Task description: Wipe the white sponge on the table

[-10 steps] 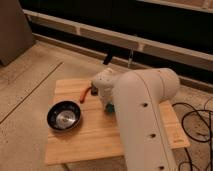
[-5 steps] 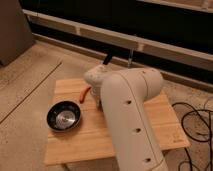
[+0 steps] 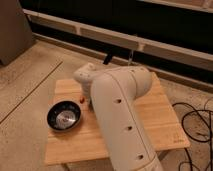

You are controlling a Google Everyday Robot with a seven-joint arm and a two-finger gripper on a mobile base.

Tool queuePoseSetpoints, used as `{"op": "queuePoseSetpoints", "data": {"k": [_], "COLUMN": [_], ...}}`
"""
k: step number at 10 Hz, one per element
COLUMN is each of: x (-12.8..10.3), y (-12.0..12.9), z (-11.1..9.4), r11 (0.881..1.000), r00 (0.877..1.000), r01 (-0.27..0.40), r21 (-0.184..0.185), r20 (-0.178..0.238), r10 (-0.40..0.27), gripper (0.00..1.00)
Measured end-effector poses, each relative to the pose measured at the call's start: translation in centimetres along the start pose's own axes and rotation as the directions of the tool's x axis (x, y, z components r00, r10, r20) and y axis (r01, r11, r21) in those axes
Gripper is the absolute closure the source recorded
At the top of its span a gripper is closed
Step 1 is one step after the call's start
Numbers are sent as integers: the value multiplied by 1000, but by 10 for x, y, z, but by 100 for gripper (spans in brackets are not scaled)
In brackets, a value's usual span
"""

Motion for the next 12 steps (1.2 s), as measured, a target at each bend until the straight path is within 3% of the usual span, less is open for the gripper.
{"op": "queuePoseSetpoints", "data": {"k": [5,8,12], "x": [16,46,84], "y": [24,21,-29], "z": [-2,-7,-8], "r11": [992,988,973], "r00": [995,990,973], "r01": [-89,-132,-227], "r21": [-84,-73,-44], "r20": [36,37,40], "r10": [92,135,228], "gripper": [100,100,98]}}
